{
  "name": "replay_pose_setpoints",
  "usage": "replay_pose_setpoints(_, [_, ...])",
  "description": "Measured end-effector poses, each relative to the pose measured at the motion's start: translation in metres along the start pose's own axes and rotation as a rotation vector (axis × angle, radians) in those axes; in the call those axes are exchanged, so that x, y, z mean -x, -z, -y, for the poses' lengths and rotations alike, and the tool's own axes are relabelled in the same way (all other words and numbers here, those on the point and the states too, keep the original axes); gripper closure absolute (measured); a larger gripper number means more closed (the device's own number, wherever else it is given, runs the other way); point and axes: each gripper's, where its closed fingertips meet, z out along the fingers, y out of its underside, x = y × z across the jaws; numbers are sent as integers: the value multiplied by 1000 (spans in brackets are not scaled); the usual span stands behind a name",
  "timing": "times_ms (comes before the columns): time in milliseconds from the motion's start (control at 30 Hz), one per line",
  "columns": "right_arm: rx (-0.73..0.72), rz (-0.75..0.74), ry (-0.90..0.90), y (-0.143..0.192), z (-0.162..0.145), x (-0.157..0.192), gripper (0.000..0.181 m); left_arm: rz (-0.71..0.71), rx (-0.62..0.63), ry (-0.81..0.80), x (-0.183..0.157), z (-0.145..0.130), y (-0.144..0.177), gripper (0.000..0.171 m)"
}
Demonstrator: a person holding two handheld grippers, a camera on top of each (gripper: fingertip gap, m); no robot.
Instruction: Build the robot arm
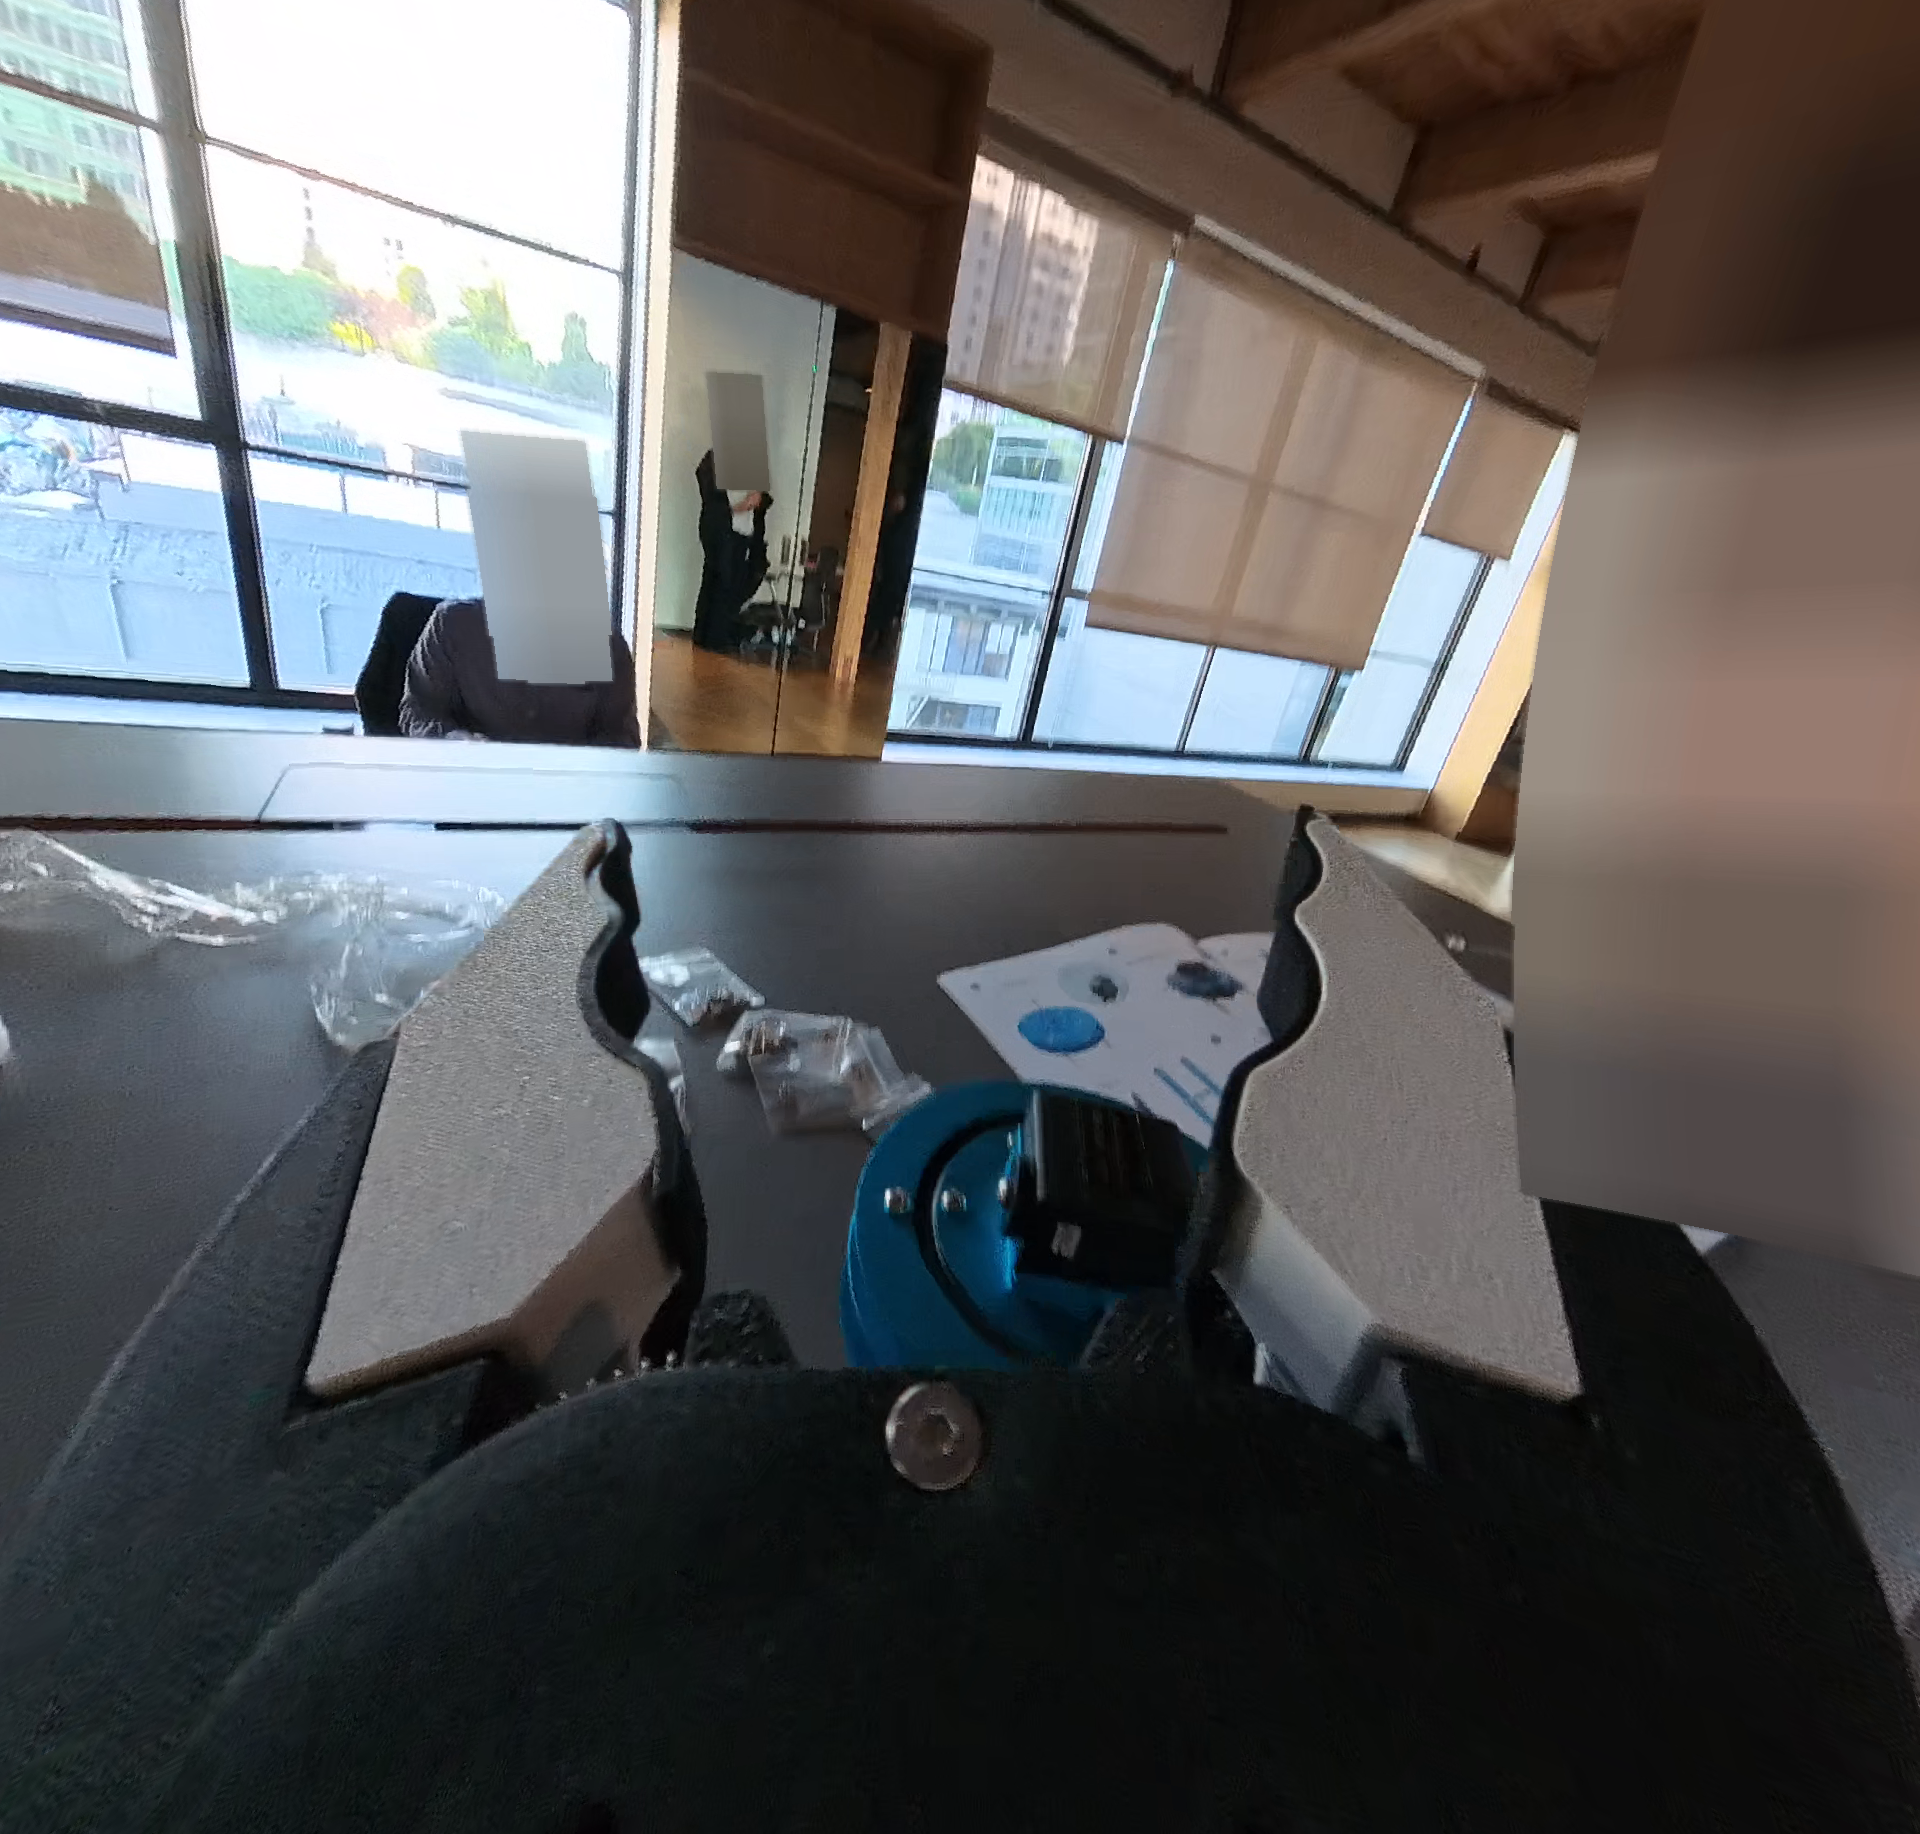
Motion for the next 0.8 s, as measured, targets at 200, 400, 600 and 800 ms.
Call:
replay_pose_setpoints(200, [21,-19,11,0,-4,-4,166,10,-117,-79,23,43,-20,52])
replay_pose_setpoints(400, [34,-27,12,-1,-7,-5,166,142,-276,-72,64,58,-27,59])
replay_pose_setpoints(600, [62,-40,1,-2,-13,-8,166,235,-186,-139,83,25,-27,59])
replay_pose_setpoints(800, [69,-41,-11,-2,-15,-10,166,200,-156,-108,86,11,-37,61])
